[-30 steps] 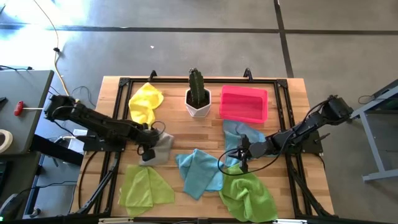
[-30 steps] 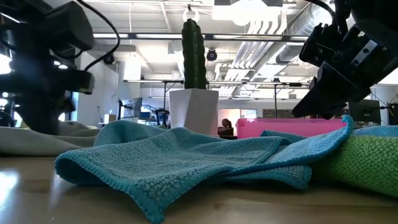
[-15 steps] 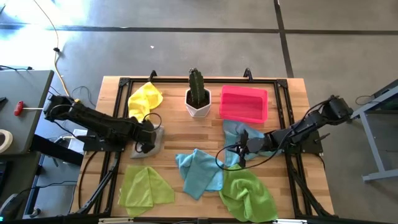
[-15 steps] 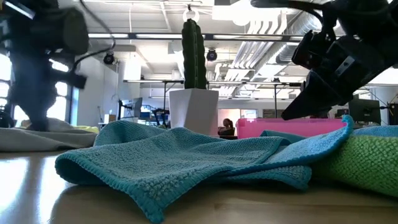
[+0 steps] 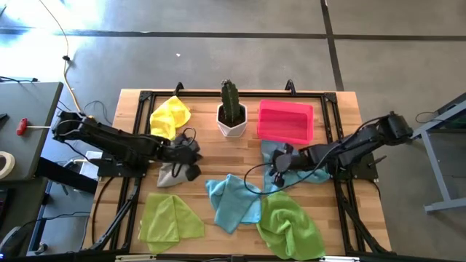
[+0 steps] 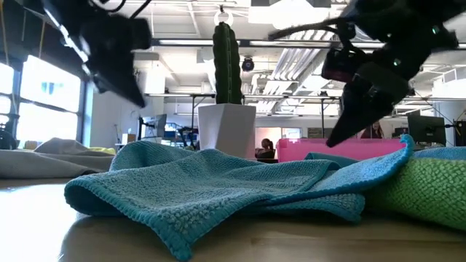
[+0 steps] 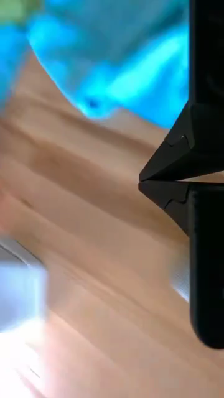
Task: Fold microfiber towels
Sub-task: Prepare the towels
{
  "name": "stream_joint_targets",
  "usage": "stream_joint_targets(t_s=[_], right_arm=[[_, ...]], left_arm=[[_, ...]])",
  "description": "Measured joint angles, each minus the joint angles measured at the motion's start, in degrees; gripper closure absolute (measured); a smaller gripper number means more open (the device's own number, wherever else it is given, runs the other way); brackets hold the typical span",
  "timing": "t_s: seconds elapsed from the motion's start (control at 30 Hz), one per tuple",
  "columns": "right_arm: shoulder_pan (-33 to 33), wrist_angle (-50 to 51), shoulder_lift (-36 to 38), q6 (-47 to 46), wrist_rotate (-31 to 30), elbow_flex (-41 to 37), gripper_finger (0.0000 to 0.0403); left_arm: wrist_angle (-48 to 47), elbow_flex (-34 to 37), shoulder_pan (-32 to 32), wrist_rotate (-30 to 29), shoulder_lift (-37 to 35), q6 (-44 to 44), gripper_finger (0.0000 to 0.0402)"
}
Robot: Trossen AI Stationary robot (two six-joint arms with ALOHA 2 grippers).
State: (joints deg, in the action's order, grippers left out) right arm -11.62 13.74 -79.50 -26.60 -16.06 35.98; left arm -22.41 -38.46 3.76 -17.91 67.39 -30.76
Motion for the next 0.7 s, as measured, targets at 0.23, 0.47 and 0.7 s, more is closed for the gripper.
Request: stream_joint_targets(t_s=[0.23,0.47,0.7], right_arm=[[0.0,23.3,-3.4,-15.3,2.1,4.7,0.0402],[-1.2,26.7,-5.8,-24.2,14.3,3.5,0.0402],[-7.9,39.2,-5.6,-28.7,30.2,4.3,0.0402]], left_arm=[[14.4,0.0,3.7,0.9,7.1,5.3,0.0401],[22.6,0.0,6.5,3.7,15.9,6.5,0.0401],[24.8,-0.1,7.7,8.8,21.4,6.5,0.0401]])
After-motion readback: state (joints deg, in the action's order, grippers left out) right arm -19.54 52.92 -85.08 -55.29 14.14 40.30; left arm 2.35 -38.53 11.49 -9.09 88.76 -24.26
